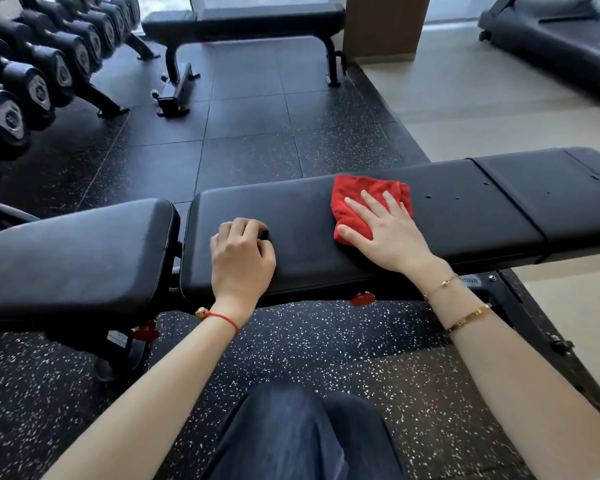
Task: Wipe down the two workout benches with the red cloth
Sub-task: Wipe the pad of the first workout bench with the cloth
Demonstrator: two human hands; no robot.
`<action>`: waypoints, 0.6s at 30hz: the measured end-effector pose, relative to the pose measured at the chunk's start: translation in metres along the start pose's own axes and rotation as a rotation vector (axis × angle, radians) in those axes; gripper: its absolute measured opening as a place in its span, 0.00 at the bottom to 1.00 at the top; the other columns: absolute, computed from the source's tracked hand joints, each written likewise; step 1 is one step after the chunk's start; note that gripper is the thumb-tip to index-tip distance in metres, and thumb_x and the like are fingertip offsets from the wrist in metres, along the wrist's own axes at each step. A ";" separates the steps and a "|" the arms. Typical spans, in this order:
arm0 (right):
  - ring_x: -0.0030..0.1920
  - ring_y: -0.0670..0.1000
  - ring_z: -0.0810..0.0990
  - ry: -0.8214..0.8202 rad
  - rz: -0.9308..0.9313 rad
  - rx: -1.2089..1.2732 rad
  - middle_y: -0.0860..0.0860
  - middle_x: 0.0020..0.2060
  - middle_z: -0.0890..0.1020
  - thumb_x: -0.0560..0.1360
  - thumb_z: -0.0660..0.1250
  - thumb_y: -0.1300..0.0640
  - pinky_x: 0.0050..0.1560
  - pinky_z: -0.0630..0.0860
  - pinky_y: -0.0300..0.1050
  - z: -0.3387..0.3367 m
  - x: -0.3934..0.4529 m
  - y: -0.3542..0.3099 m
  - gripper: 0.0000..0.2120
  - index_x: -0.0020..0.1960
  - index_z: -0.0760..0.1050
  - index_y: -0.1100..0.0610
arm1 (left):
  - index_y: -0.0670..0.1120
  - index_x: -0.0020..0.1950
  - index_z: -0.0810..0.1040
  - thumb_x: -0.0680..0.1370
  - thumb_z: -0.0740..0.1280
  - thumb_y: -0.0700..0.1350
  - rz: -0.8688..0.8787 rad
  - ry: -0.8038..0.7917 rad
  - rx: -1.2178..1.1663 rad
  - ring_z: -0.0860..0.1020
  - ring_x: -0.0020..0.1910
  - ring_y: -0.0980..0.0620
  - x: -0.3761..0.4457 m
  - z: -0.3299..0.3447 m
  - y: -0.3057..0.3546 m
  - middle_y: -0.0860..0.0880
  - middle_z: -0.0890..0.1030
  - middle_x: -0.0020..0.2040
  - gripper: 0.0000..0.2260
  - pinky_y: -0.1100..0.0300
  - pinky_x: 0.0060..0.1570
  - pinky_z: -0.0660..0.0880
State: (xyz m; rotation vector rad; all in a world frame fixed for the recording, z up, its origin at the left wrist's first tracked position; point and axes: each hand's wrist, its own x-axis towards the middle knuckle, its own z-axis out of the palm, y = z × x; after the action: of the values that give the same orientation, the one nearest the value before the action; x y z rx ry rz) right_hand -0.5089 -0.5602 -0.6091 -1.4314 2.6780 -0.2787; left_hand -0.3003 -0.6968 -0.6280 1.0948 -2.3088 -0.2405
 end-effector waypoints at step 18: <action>0.79 0.57 0.46 -0.003 -0.051 -0.063 0.45 0.79 0.53 0.75 0.50 0.29 0.77 0.44 0.57 0.003 -0.012 -0.046 0.34 0.78 0.50 0.38 | 0.46 0.56 0.77 0.76 0.61 0.45 0.054 -0.038 -0.007 0.73 0.59 0.43 0.000 0.003 -0.011 0.47 0.78 0.56 0.11 0.48 0.59 0.69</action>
State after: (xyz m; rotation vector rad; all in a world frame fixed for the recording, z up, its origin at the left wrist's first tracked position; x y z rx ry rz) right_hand -0.4642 -0.5756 -0.6023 -1.5186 2.6738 -0.1970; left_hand -0.2954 -0.7039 -0.6350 1.0316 -2.3659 -0.2500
